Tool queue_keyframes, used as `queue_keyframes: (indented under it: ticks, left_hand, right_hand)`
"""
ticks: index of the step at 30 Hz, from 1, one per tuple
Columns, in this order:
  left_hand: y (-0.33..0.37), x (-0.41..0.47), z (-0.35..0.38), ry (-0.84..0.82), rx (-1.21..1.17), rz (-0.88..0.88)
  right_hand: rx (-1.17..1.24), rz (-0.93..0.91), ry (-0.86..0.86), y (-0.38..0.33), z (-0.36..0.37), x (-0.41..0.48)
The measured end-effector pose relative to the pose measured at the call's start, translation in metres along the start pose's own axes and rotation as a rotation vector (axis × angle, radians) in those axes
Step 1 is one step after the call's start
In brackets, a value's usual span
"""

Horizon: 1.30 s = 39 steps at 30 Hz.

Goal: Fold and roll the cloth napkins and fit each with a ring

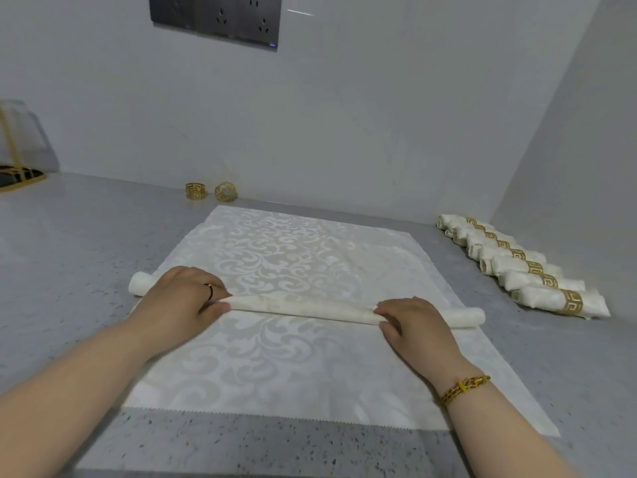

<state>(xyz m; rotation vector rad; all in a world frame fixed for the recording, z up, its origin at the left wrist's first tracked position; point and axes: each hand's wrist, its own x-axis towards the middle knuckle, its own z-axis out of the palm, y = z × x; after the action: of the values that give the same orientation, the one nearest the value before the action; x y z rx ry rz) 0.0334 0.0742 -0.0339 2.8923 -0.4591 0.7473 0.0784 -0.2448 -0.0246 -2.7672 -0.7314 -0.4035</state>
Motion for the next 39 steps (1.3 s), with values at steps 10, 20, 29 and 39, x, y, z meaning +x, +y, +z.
queue_keyframes:
  ticks: [10,20,29,39]
  left_hand:
    - [0.009,-0.022,-0.036,-0.002,0.097,0.128]
    - [0.015,-0.06,-0.022,-0.128,-0.25,-0.073]
    - [0.022,-0.043,-0.022,-0.036,-0.256,-0.149]
    - [0.008,-0.046,-0.027,-0.167,-0.226,-0.127]
  right_hand:
    - [-0.11,-0.12,0.058,-0.008,-0.029,-0.034]
    - [0.102,-0.034,-0.026,-0.009,-0.024,-0.058]
    - [0.062,0.126,-0.085,-0.014,-0.014,-0.032]
    - [0.064,-0.052,-0.092,0.004,-0.022,-0.048]
